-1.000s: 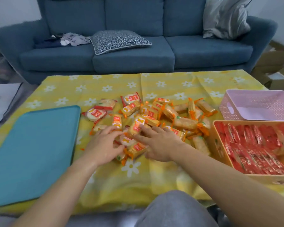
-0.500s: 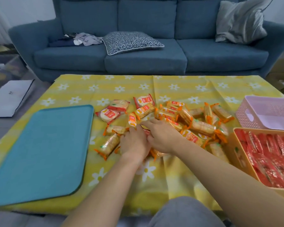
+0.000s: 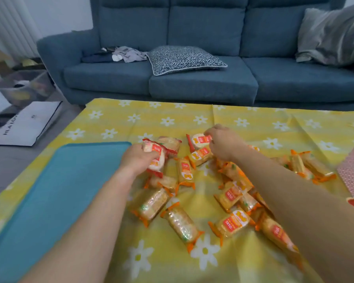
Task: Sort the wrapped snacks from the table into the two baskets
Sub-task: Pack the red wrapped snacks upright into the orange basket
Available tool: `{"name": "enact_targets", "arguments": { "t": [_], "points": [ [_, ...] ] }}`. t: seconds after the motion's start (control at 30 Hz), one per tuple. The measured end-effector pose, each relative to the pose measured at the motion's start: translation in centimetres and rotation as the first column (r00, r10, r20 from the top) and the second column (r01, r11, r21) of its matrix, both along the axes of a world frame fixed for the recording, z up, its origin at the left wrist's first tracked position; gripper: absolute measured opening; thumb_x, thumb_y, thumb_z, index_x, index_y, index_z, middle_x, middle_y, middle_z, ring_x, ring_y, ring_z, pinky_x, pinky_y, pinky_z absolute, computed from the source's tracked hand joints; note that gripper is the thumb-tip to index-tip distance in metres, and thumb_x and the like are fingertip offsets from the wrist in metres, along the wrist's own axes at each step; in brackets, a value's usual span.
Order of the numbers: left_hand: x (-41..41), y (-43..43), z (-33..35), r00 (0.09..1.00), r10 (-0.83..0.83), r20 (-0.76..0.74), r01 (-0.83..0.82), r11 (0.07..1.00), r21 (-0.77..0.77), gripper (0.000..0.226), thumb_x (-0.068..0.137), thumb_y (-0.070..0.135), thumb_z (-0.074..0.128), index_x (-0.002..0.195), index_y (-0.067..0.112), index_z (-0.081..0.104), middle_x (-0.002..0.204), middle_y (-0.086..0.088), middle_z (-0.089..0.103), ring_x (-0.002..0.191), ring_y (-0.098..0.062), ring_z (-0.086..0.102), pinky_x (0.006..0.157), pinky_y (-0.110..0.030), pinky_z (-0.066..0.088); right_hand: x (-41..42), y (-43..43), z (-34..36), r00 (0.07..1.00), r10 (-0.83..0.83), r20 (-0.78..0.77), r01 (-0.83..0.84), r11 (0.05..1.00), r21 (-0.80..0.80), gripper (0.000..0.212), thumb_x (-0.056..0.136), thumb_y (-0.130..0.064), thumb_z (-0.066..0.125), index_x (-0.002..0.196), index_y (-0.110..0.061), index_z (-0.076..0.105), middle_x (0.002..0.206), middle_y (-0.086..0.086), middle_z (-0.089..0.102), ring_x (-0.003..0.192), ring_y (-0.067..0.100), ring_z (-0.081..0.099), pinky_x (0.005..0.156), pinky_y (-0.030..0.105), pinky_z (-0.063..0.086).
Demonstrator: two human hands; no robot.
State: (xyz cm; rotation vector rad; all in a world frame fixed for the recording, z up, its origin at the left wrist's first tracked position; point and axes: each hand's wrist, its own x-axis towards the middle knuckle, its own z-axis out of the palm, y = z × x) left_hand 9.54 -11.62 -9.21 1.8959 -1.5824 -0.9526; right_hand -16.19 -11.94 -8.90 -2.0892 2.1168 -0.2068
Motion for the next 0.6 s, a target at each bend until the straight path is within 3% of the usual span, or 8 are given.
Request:
{"name": "enact_targets", "arguments": {
  "t": [0.07,0.17,0.23,0.3,0.4,0.47,0.5,0.6],
  "points": [
    [0.6,-2.2,-1.1,0.994,-0.058,0.092,0.053,0.997,0.057,0.026,0.079,0.036,0.074,0.088,0.012,0.071,0.096,-0.009,0.073,0.097,-0.029,0.068,0.077,-0.033,0.048,0.6,-3.0,-0.5,0.999,0.014,-0.046,-0.010,0.996,0.090,0.060,0.095,-0.007,0.047,0.153,-0.022,0.041,0.159,0.005,0.036,0.143,0.030,0.040,0.114,0.044,0.040],
    [0.7,-4.1,-1.6,0.954,-0.162,0.253,0.131,0.982,0.137,0.058,0.056,0.062,0.066,0.093,0.018,0.072,0.101,-0.004,0.073,0.104,-0.028,0.065,0.092,-0.036,0.050,1.5,-5.9,-2.0,0.986,0.060,-0.153,-0.026,0.975,0.219,0.067,0.100,-0.009,0.047,0.160,-0.025,0.022,0.169,0.003,0.016,0.151,0.032,0.025,0.119,0.047,0.032],
    [0.3,-4.7,-1.3,0.881,-0.218,0.420,0.156,0.971,0.179,0.056,0.062,0.063,0.068,0.100,0.022,0.063,0.104,0.000,0.066,0.109,-0.029,0.058,0.101,-0.040,0.042,1.9,-6.7,-3.0,0.970,0.110,-0.215,-0.043,0.955,0.293,0.069,0.103,-0.015,0.045,0.162,-0.028,0.013,0.170,0.001,0.012,0.155,0.033,0.013,0.121,0.053,0.027],
    [-0.3,-5.2,-1.4,0.845,-0.277,0.457,0.212,0.959,0.189,0.061,0.062,0.060,0.074,0.106,0.021,0.057,0.104,0.001,0.064,0.105,-0.027,0.058,0.102,-0.042,0.042,2.0,-7.2,-3.3,0.968,0.124,-0.217,-0.045,0.939,0.340,0.071,0.103,-0.017,0.045,0.162,-0.031,0.008,0.169,0.001,0.014,0.155,0.034,0.008,0.120,0.056,0.026],
    [-0.5,-5.6,-1.8,0.913,-0.292,0.284,0.250,0.952,0.175,0.093,0.057,0.052,0.090,0.128,0.016,0.041,0.116,0.002,0.058,0.109,-0.024,0.060,0.094,-0.038,0.049,2.1,-7.7,-2.4,0.950,0.088,-0.299,-0.003,0.961,0.276,0.076,0.096,-0.020,0.058,0.160,-0.024,0.019,0.162,0.013,0.023,0.149,0.038,0.020,0.113,0.053,0.036],
    [0.0,-5.8,-1.8,0.953,-0.243,0.178,0.210,0.960,0.183,0.096,0.066,0.036,0.092,0.138,0.010,0.034,0.119,0.001,0.050,0.114,-0.027,0.058,0.088,-0.034,0.046,1.9,-7.9,-1.2,0.905,0.056,-0.421,0.031,0.980,0.198,0.064,0.089,-0.022,0.069,0.146,-0.016,0.042,0.149,0.015,0.035,0.139,0.036,0.035,0.102,0.047,0.044],
    [0.3,-5.8,-1.7,0.963,-0.224,0.152,0.191,0.960,0.204,0.089,0.066,0.034,0.092,0.134,0.006,0.043,0.116,-0.001,0.056,0.109,-0.028,0.061,0.082,-0.034,0.046,1.8,-8.0,-0.4,0.904,0.036,-0.427,0.034,0.987,0.156,0.052,0.088,-0.020,0.069,0.136,-0.013,0.051,0.141,0.015,0.044,0.131,0.035,0.044,0.094,0.044,0.048],
    [1.5,-5.8,-2.0,0.991,-0.112,-0.071,0.127,0.959,0.253,0.051,0.063,0.035,0.089,0.102,0.009,0.069,0.082,-0.006,0.069,0.074,-0.023,0.063,0.066,-0.028,0.044,2.1,-7.9,1.5,0.990,-0.103,-0.100,0.107,0.993,0.041,0.017,0.093,-0.021,0.062,0.106,-0.010,0.062,0.105,0.010,0.065,0.085,0.025,0.063,0.070,0.034,0.050]
  ]
}}
